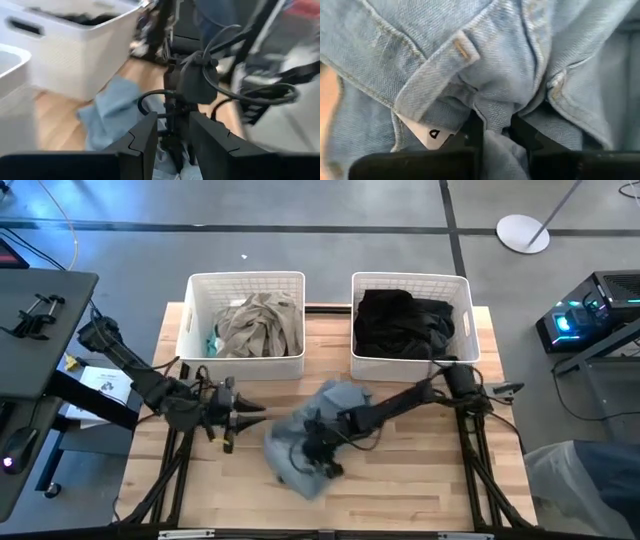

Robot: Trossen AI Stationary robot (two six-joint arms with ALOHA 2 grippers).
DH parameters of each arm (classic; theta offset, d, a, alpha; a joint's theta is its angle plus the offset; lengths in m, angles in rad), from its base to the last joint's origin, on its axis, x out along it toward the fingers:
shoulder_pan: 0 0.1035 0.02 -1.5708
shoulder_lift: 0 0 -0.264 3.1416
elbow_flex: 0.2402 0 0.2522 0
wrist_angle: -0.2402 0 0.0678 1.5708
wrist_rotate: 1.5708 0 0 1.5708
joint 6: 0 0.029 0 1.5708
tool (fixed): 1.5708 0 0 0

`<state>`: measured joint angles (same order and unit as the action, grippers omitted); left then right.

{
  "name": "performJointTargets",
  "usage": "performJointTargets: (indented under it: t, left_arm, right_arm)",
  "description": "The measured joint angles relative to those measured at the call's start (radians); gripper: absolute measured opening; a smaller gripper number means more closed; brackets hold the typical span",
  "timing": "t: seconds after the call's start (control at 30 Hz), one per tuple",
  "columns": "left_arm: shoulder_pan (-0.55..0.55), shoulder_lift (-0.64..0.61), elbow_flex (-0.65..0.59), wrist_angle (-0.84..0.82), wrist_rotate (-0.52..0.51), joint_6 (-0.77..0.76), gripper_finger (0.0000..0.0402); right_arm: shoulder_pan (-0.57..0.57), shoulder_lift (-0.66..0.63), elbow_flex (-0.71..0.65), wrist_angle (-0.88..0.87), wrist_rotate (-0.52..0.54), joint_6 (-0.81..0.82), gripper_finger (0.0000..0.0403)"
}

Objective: Sort clothes
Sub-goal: Put the light blue pants into the left white laundry bin

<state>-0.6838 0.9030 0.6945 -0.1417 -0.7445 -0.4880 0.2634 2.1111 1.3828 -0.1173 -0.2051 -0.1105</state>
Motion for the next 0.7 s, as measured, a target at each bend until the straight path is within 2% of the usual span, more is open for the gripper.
performJointTargets:
  t: [0.1, 0.17, 0.37, 0.43, 0.57, 0.63, 0.7]
  left_arm:
    - [-0.056, -0.009, 0.0, 0.075, -0.001, 0.042, 0.0105]
    - [-0.096, -0.01, 0.0, 0.117, -0.016, 0.083, 0.0105]
    - [-0.204, 0.02, 0.0, 0.121, -0.208, 0.129, 0.0105]
    - [-0.222, 0.034, 0.0, 0.095, -0.228, 0.103, 0.0105]
    - [-0.221, 0.093, 0.0, 0.071, -0.238, 0.151, 0.0106]
    - [-0.182, 0.142, 0.0, 0.138, -0.247, 0.268, 0.0106]
    - [-0.125, 0.198, 0.0, 0.25, -0.209, 0.406, 0.0106]
  right_arm:
    - [0.026, -0.141, -0.003, -0.056, 0.045, -0.025, 0.0031]
    - [0.04, -0.237, 0.002, -0.047, 0.116, -0.035, 0.003]
    - [0.122, -0.458, 0.004, -0.027, 0.325, -0.122, 0.003]
    - [0.146, -0.526, 0.004, -0.038, 0.398, -0.14, 0.003]
    - [0.178, -0.61, 0.008, -0.077, 0.448, -0.148, 0.003]
    - [0.199, -0.621, 0.008, -0.117, 0.45, -0.153, 0.003]
    - [0.214, -0.621, 0.006, -0.161, 0.449, -0.132, 0.003]
